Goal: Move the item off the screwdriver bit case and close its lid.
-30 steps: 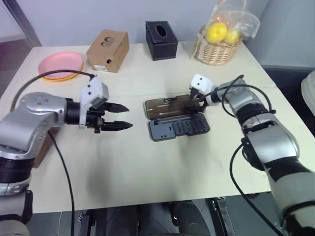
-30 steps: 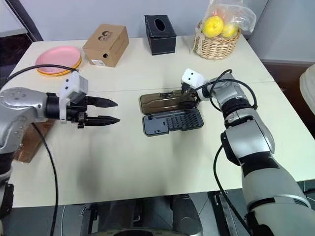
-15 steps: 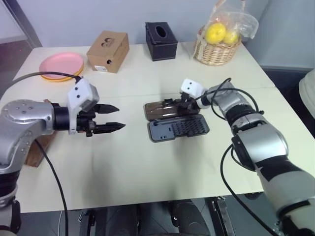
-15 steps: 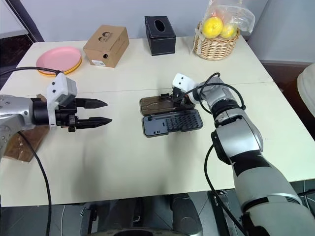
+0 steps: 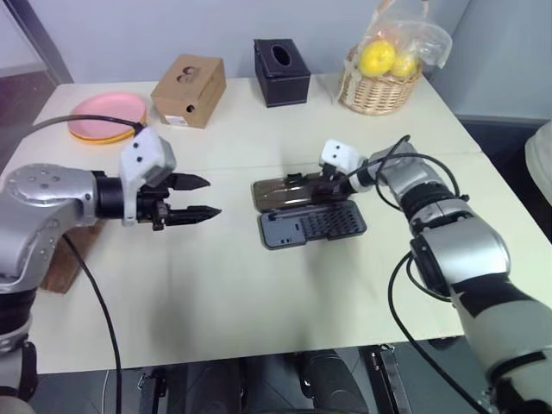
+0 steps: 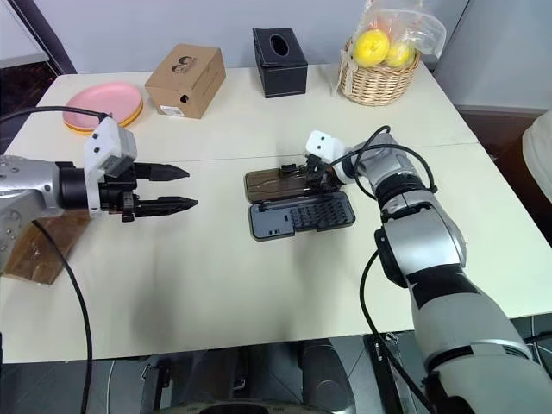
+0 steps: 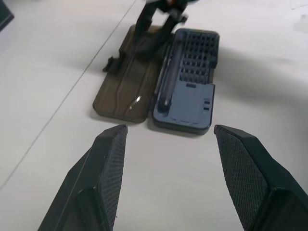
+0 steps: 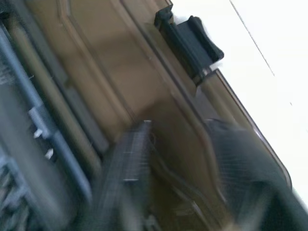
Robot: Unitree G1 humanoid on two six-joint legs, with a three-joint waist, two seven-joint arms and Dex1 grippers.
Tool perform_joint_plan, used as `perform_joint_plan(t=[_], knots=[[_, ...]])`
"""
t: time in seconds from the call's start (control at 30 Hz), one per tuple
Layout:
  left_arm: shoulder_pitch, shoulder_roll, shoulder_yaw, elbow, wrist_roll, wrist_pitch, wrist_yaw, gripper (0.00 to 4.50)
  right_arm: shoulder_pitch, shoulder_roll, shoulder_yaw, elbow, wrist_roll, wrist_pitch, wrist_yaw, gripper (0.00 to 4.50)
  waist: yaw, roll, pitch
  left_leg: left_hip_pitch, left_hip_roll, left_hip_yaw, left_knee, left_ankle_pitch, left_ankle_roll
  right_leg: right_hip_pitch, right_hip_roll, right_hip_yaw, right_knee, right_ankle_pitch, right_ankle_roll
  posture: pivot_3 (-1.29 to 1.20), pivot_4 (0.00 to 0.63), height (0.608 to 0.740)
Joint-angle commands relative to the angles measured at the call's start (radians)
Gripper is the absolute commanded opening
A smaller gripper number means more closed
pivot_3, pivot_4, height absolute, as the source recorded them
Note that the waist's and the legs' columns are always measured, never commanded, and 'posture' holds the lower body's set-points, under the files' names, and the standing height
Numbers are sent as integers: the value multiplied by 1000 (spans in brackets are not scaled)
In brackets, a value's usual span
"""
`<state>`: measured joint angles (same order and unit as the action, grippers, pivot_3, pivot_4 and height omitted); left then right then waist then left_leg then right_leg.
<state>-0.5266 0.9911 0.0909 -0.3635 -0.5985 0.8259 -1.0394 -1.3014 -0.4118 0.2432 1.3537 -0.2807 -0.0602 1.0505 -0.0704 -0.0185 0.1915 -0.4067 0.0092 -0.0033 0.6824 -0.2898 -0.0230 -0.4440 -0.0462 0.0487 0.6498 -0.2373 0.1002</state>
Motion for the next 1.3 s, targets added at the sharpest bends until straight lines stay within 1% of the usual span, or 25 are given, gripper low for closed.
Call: perform_joint_plan(t=[0.03, 0.17, 0.23, 0.5, 0.57, 0.6, 0.67, 0.77, 0.87, 0.93, 1.0, 1.13, 1.27, 1.3], knots=[[-18, 9, 6, -11, 8, -26, 1, 2999, -47, -11, -22, -24, -3, -14, -63, 3976, 0, 0, 0, 0, 0, 0, 0, 0, 0, 0, 0, 0, 0, 0, 0, 0, 150, 740], [-20, 4, 3, -15, 7, -29, 9, 2999, -31, -14, -4, -1, -44, 57, -226, 3976, 0, 0, 0, 0, 0, 0, 0, 0, 0, 0, 0, 0, 0, 0, 0, 0, 150, 740], [-18, 5, 5, -17, 5, -29, 11, 2999, -20, -17, 3, 5, -62, 82, -270, 3976, 0, 0, 0, 0, 0, 0, 0, 0, 0, 0, 0, 0, 0, 0, 0, 0, 150, 740], [-13, 17, 17, -24, 3, -26, 16, 2999, 1, -5, -29, 12, -60, 130, -318, 3976, 1, 0, 0, 0, 0, 0, 0, 0, 0, 0, 0, 0, 1, 0, 0, 0, 150, 740], [-12, 18, 20, -30, -1, -22, 18, 2999, 5, -2, -33, 12, -58, 134, -300, 3976, 1, 0, 0, 0, 0, 0, 0, 0, 0, 1, 0, 0, 1, 0, 0, 0, 150, 740], [-11, 19, 21, -31, -2, -22, 19, 2999, 7, 0, -39, 12, -52, 138, -285, 3754, 2, 0, 0, 1, 0, 0, 0, 0, 0, 1, 0, 0, 1, 0, 0, 0, 150, 740], [-11, 20, 20, -30, -1, -23, 20, 2999, 10, 5, -47, 12, -42, 150, -255, 3164, 1, 0, 0, 1, 0, 0, 0, 0, 0, 1, 0, 0, 1, 0, 0, 0, 150, 740], [-12, 24, 21, -26, 0, -26, 19, 2999, 18, 11, -36, 12, -55, 169, -201, 1587, 1, 0, 0, 1, 0, 0, 0, 0, 0, 1, 0, 0, 1, 0, 0, 0, 150, 740], [-15, 28, 22, -19, 2, -30, 16, 2999, 24, 9, -13, 9, -71, 181, -94, 98, 0, -1, 0, 1, 0, 0, 0, 0, 0, 1, 0, 0, 0, 0, 0, 0, 150, 740], [-17, 28, 19, -13, 6, -36, 14, 2999, 31, 4, 11, 4, -89, 169, -30, 40, -2, -1, -1, 1, 0, 0, 0, 0, 0, 1, 1, 0, 0, 0, 0, 0, 150, 740], [-22, 25, 13, -6, 10, -43, 13, 2999, 35, 2, 21, -1, -99, 158, -14, 40, -2, -1, -1, 2, 0, 0, 0, 0, 0, 1, 1, 0, 0, 0, 0, 0, 150, 740], [-29, 16, 2, 3, 14, -56, 15, 2999, 14, 19, -19, -8, -73, 142, -107, 40, -3, -1, -1, 3, 0, 0, -1, 0, 0, 3, 1, 0, 0, 0, 0, 0, 150, 740], [-29, 16, -2, 12, 19, -66, 10, 2999, -10, 25, -42, -8, -56, 135, -120, 40, -6, -1, -1, 9, 1, 0, -1, 0, 0, 7, 1, 1, 1, 0, 0, 0, 150, 740], [-27, 17, -2, 15, 21, -70, 8, 2999, -17, 29, -50, -9, -48, 134, -112, 292, -6, -1, -1, 11, 1, 0, -1, 0, 0, 9, 2, 1, 1, 0, 0, 0, 150, 740]])
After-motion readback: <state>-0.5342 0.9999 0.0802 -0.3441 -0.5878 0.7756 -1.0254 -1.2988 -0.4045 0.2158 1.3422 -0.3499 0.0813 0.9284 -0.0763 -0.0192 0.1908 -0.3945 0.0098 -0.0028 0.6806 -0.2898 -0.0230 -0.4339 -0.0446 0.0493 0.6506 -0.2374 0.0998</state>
